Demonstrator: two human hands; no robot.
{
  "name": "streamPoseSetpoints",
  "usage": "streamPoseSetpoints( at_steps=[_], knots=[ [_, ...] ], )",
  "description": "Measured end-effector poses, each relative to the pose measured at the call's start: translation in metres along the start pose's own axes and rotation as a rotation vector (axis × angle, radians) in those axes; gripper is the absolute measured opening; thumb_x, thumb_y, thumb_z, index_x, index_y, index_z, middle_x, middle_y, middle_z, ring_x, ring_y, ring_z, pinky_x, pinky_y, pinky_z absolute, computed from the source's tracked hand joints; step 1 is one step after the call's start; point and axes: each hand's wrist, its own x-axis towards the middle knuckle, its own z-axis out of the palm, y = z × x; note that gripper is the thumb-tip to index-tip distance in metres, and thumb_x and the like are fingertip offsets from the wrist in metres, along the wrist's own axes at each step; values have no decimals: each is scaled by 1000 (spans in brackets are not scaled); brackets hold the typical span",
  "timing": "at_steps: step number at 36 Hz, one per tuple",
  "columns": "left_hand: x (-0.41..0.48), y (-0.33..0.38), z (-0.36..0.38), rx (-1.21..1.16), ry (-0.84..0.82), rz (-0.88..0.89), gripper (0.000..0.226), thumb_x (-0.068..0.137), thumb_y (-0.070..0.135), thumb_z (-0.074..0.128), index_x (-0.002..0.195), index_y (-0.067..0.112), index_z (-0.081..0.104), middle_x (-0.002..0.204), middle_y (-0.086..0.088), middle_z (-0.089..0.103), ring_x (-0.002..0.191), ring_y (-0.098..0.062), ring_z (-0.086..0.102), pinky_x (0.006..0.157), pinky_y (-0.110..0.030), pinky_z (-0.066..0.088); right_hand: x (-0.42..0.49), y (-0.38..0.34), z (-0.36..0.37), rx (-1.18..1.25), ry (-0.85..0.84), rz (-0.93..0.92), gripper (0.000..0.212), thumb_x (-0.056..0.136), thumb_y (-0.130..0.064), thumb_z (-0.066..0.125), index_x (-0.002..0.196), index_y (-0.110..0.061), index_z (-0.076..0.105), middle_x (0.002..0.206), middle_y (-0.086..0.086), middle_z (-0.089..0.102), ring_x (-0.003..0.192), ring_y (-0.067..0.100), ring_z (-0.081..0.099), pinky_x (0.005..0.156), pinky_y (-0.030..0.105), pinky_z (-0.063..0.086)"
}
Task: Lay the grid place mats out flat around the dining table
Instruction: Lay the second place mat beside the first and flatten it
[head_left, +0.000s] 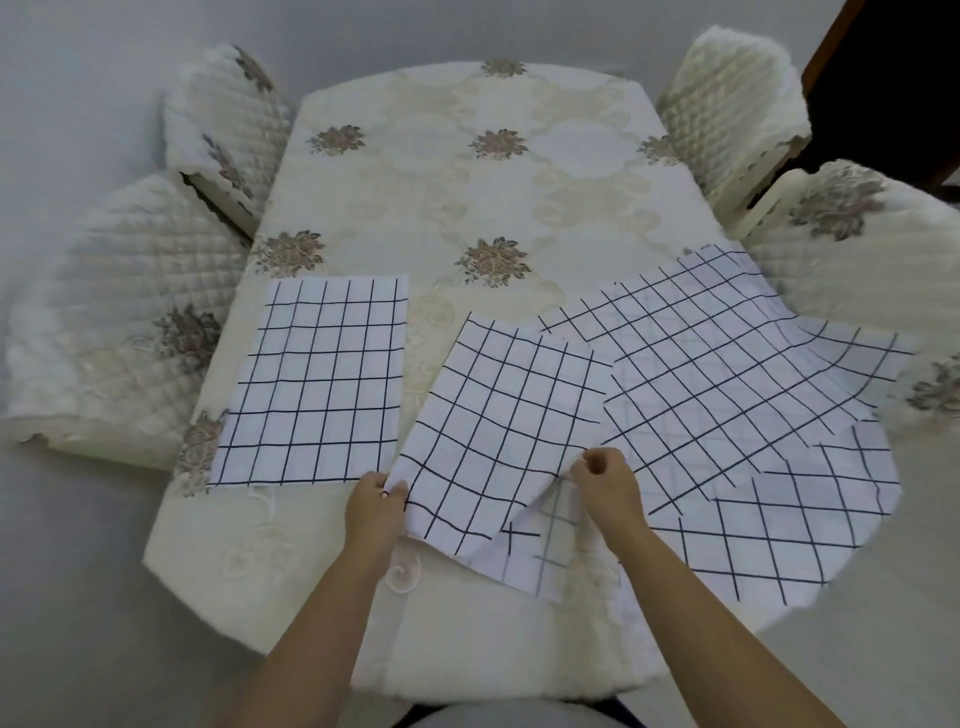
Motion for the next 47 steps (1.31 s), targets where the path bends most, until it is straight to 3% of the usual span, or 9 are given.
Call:
streamPoseSetpoints(
  at_steps=[4,8,12,18,22,28,35,47],
  knots=[
    [0,-12,-13,-31,-45,-84,9,92,12,50,97,5,55,81,-6,56,70,-20,52,54,-27,39,0,-8,11,197,-14,143,23,90,-12,54,112,-9,48,87,2,58,85,21,56,74,31,49],
    [0,-19,-18,-22,-144,-184,8,92,13,51,91,7,56,88,-12,60,74,-25,56,62,-31,46,1,-16,13,301,-83,227,11,92,-11,54,100,-3,54,71,9,57,59,19,50,52,25,39],
    [0,-20,-20,-55,-194,-214,11,90,13,54,79,12,55,87,-13,62,76,-27,58,67,-32,48,5,-16,11,269,-114,223,18,91,-16,56,106,-6,54,75,6,56,59,15,48,48,24,36],
    [-2,-15,-19,-42,-230,-177,16,92,13,52,76,15,56,77,-5,61,66,-19,57,54,-24,45,14,-18,6,135,-130,187,19,89,-18,60,77,-8,49,66,5,44,58,15,45,53,25,34],
    [-2,-19,-21,-18,-229,-159,17,90,12,52,74,13,56,81,-10,62,69,-23,58,61,-28,46,15,-16,5,-34,-108,142,30,88,-23,62,66,-14,42,64,3,46,54,16,45,51,24,34],
    [1,-21,-21,10,-231,-136,23,93,20,50,73,12,57,80,-12,61,74,-25,57,68,-32,45,11,-6,-1,-355,-151,103,47,85,-25,62,49,-14,34,52,4,35,49,18,32,55,26,27],
    [5,-24,-23,57,-247,-119,23,94,13,46,74,10,57,78,-11,60,75,-27,57,73,-36,50,4,1,-7,-499,-170,121,46,87,-22,61,47,-12,40,50,2,41,47,14,39,49,23,31],
    [11,-34,-23,111,-240,-112,19,93,9,48,78,2,57,80,-17,57,73,-24,52,66,-31,41,-4,4,-6,-618,-173,57,48,89,-21,59,50,-14,31,51,-1,32,47,11,31,45,23,23]
  ],
)
